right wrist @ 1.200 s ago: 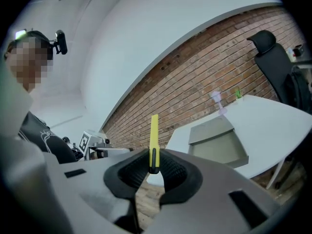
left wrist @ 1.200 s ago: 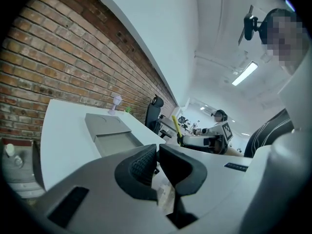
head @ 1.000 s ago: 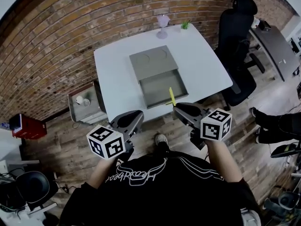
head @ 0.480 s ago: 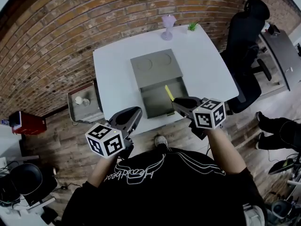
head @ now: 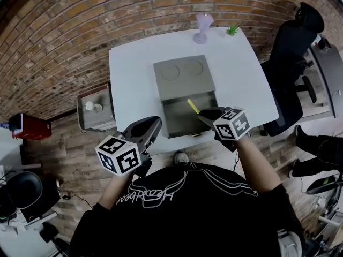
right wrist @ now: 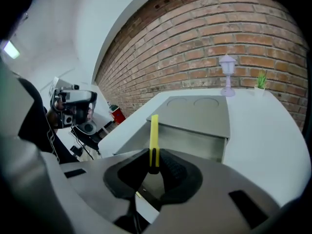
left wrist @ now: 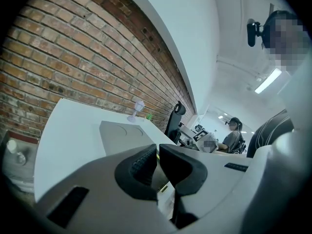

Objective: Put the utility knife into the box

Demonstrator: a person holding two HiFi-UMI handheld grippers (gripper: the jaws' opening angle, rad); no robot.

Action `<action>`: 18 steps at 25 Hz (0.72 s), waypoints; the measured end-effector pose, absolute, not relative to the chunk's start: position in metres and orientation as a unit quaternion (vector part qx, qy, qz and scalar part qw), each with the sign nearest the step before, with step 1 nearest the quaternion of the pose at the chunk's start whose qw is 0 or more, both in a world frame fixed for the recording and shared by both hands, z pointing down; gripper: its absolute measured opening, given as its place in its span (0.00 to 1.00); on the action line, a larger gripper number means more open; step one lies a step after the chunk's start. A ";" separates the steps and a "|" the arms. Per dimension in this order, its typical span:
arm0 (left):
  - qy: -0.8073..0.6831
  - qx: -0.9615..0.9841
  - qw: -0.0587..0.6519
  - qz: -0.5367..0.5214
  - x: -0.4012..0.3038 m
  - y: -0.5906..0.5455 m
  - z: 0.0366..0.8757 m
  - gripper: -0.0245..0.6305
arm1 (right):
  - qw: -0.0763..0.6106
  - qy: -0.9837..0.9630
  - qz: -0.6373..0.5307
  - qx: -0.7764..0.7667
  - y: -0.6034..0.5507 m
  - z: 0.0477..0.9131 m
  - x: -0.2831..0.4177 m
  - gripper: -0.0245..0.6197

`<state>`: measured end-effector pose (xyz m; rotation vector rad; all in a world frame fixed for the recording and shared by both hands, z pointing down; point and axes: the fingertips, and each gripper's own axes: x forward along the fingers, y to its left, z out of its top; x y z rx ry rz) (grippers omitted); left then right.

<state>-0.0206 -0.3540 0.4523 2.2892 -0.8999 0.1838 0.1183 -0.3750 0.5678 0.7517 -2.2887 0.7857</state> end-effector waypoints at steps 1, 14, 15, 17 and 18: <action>-0.346 0.874 0.333 0.071 -0.021 -0.355 0.454 0.10 | 0.315 -0.860 0.290 0.276 -0.376 0.573 0.119 0.14; -0.361 0.861 0.355 0.061 -0.025 -0.364 0.475 0.10 | 0.463 -0.818 0.238 0.244 -0.391 0.629 0.115 0.14; -0.361 0.860 0.356 0.058 -0.025 -0.365 0.476 0.10 | 0.468 -0.816 0.237 0.244 -0.392 0.630 0.114 0.14; -0.362 0.859 0.359 0.054 -0.025 -0.366 0.479 0.10 | 0.475 -0.811 0.238 0.243 -0.394 0.633 0.112 0.14; -0.362 0.858 0.360 0.052 -0.025 -0.367 0.480 0.10 | 0.481 -0.809 0.237 0.241 -0.395 0.634 0.112 0.15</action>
